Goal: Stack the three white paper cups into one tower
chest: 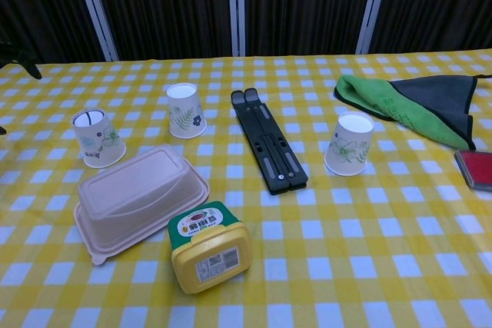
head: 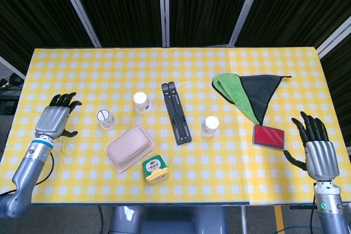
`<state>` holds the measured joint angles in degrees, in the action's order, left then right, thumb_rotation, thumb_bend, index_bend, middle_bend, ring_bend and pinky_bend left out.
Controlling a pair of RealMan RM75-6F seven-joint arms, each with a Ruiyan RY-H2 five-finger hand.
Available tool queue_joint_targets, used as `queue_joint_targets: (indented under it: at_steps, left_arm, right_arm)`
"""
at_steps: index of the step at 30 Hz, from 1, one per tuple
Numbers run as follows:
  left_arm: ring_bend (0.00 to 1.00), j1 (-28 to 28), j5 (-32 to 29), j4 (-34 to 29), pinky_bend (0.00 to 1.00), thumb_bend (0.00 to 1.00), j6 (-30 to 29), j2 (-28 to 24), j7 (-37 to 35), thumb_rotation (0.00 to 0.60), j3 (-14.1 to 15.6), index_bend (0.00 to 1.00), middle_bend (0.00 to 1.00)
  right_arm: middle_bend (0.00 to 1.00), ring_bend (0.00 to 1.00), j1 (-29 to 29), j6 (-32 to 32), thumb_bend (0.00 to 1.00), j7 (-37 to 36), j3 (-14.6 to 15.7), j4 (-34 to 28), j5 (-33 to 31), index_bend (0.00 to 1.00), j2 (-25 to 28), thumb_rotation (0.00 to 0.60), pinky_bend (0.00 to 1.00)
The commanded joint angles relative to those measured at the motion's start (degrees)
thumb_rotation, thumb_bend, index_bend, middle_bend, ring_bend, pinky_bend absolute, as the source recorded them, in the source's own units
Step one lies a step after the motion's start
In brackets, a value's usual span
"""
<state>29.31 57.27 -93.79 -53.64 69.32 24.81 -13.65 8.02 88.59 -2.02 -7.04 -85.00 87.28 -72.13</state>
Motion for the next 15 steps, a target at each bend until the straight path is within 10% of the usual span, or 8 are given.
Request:
queue_joint_targets:
  at_steps: [1,15]
  left_arm:
    - [0.00,4.2,-5.6,1.0,0.00,0.21,3.0,2.4,4.2,0.600,-0.7,0.23,0.00]
    - [0.00,12.6,-18.3,6.5,0.00,0.26,5.5,8.4,10.5,0.600,0.8,0.29,0.00]
  right_arm:
    - [0.00,0.00,0.0,-0.3,0.10,-1.0,-0.2,0.2,-0.4,0.16,0.4,0.600,0.00]
    - [0.00,0.00,0.0,-1.0,0.10,-3.3,-0.5,0.4,-1.3,0.16,1.0,0.600,0.00]
